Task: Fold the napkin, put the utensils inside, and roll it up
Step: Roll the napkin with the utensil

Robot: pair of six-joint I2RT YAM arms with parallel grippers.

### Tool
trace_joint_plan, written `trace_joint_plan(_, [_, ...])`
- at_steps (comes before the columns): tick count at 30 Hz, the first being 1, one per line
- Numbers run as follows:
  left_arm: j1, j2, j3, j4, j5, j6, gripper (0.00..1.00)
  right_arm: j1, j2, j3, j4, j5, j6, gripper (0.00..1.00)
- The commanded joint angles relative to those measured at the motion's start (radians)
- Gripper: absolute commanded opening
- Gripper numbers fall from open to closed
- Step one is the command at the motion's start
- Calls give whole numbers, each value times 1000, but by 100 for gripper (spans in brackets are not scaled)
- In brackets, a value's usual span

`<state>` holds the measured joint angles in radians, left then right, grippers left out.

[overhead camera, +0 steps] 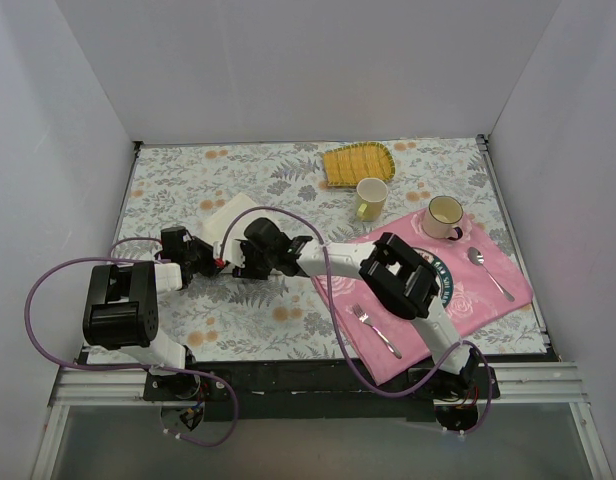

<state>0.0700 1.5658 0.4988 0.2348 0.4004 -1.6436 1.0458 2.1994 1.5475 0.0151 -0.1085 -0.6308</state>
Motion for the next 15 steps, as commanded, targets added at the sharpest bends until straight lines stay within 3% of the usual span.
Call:
trace_joint_plan(1, [-3,46,-29,-164,-100,59,0,-26,54,37,-119,-36,72,49])
trace_joint_plan(10, [-3,-56,64,-262,-100,143,0,-30,95,19,-130,-158,348,15])
trace_joint_plan(12, [-2,-128,116,-319,-107,160,0,-36,103,22,-126,-195,416,13])
trace_joint_plan(13, [-3,-156,138,-339,-112,177,2,-38,106,32,-132,-210,472,12])
trace_joint_plan(14, [-3,-196,168,-391,-133,185,15,-41,115,43,-141,-244,503,11])
trace_joint_plan(15, [-3,-219,184,-417,-147,191,21,-46,121,55,-153,-252,529,11])
